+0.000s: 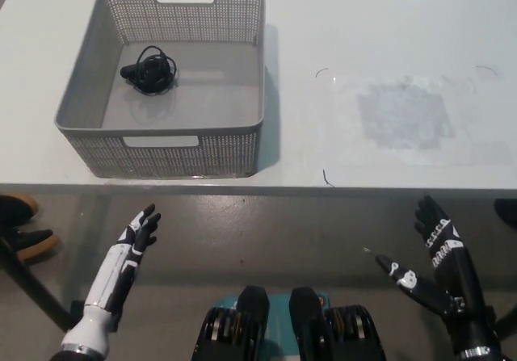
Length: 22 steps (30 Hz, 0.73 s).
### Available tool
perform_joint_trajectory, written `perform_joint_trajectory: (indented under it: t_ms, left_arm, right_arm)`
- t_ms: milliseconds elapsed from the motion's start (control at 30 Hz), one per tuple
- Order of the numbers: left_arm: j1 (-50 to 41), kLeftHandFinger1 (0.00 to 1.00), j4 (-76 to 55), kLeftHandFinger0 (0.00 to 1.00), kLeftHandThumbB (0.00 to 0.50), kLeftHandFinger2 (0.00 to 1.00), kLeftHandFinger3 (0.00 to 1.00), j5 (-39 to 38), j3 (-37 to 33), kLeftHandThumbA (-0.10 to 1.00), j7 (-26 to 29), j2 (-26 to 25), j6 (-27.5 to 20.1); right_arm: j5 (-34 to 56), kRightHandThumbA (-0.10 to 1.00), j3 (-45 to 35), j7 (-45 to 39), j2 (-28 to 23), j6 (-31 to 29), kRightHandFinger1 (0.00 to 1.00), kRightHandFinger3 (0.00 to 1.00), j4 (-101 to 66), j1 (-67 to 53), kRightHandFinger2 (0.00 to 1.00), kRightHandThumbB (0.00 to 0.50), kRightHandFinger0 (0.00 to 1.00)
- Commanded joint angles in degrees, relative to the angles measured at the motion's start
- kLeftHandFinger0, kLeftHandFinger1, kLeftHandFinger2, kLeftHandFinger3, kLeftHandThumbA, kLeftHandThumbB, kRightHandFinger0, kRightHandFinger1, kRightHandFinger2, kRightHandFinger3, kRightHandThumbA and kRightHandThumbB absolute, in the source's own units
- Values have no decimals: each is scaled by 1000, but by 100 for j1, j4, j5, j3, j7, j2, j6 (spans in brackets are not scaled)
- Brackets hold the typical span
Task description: Use the right hand to pick up a webcam and put it into a container on the left side
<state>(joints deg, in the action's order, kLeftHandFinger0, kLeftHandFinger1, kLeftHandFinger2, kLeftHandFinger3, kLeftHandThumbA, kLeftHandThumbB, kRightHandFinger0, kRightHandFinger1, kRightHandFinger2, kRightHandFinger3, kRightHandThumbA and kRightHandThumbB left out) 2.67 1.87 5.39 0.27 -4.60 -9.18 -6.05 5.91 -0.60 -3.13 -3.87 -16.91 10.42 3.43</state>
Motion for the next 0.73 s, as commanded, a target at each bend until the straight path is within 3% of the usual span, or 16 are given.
perform_joint_trajectory:
  t_ms: [0,200,300,400,533,700]
  left_arm:
    - [129,1000,-55,1000,90,1000,1000,-165,102,1000,-13,-91,-23]
    - [77,1000,-97,1000,82,1000,1000,-130,83,1000,-37,-88,-43]
    - [65,1000,-98,1000,90,1000,1000,-21,21,1000,-28,-97,-40]
    - [-2,1000,-172,1000,95,1000,1000,-18,-8,1000,-40,-81,0]
    - [-137,1000,-244,1000,88,1000,1000,-7,-27,1000,-18,-47,-4]
    - [-179,1000,-194,1000,83,1000,1000,50,-41,1000,21,-30,-68]
  right_arm:
    - [346,1000,-86,-165,91,-422,1000,1000,118,306,1000,176,1000]
    - [253,1000,-96,-97,100,-326,1000,1000,36,228,1000,179,982]
    - [470,1000,-161,-159,98,-237,1000,1000,-32,186,1000,143,979]
    - [524,1000,-188,-173,92,-138,1000,1000,-129,182,1000,181,993]
    - [468,997,-159,-202,95,-179,1000,1000,-165,99,1000,140,993]
    - [504,989,-155,-234,84,-159,1000,1000,-87,59,1000,159,971]
